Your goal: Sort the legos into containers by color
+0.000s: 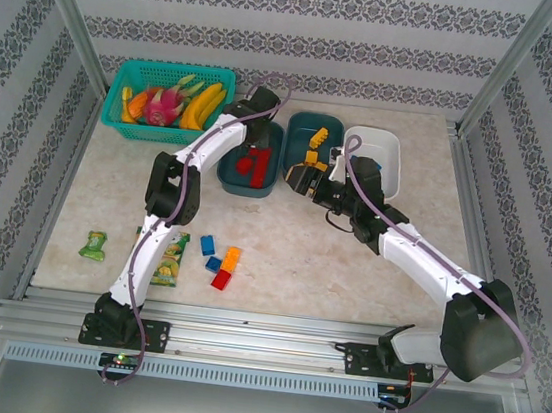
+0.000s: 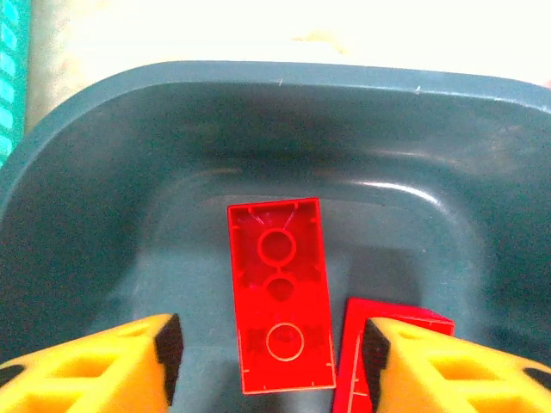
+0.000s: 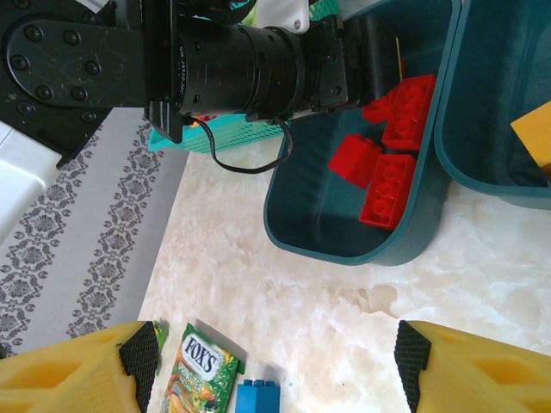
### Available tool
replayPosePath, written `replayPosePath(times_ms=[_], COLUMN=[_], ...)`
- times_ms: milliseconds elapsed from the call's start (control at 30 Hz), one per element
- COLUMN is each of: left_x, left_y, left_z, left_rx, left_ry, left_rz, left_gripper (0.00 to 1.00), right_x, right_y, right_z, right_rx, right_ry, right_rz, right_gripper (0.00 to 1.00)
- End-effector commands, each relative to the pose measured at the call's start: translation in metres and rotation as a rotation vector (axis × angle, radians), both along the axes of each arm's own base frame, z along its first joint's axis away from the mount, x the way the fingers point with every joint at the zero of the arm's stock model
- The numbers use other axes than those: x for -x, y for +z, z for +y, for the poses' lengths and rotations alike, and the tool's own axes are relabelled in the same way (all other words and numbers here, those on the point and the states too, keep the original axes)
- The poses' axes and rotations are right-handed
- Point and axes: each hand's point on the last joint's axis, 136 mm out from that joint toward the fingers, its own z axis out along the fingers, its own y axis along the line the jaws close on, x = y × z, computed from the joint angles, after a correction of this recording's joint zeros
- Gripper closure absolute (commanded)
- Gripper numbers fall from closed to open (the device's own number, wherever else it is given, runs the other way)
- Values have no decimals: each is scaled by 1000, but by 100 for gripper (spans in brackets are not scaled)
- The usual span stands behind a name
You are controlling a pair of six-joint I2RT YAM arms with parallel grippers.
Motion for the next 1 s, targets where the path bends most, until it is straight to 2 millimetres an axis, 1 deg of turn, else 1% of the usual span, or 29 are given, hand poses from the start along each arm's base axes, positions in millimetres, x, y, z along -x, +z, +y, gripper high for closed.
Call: replayPosePath(times_ms=[0,67,167,267,333,400,467,533,567,667,767,833,900,933,967], left_x=[0,0,4,14,25,39,57,78,88,128,176,213,248,268,284], left_y=[12,34,75,114,138,153,165,172,175,176,173,167,161,164,161], left_z=[6,6,5,3,4,5,11,14,15,14,17,18,19,21,23], left_rx=[7,18,50,84,108,126,138,163,182,257,330,372,406,431,449], left_ry=[5,10,17,7,2,-8,-6,-11,-16,-39,-62,-97,-131,-148,-156], left_rz=[1,-33,-97,-146,-167,-171,-170,-157,-148,-116,-81,-45,-14,-16,-7], left_gripper=[37,36,32,30,29,29,29,29,29,28,24,23,22,20,18], right_x=[2,4,7,10,12,15,18,21,23,34,49,61,74,81,87], right_y=[16,18,20,21,23,25,26,23,19,4,-13,-27,-42,-49,-57], right_z=[11,12,13,10,9,8,7,7,5,10,24,41,56,66,72], right_rx=[9,31,77,109,123,135,159,197,217,266,309,336,374,386,400], right_ry=[44,54,70,69,59,51,35,10,-6,-39,-53,-44,-49,-49,-57], right_rz=[-44,-58,-78,-89,-93,-100,-98,-68,-39,59,160,226,297,332,367], right_gripper=[25,25,25,25,26,26,26,26,26,27,31,34,34,34,34])
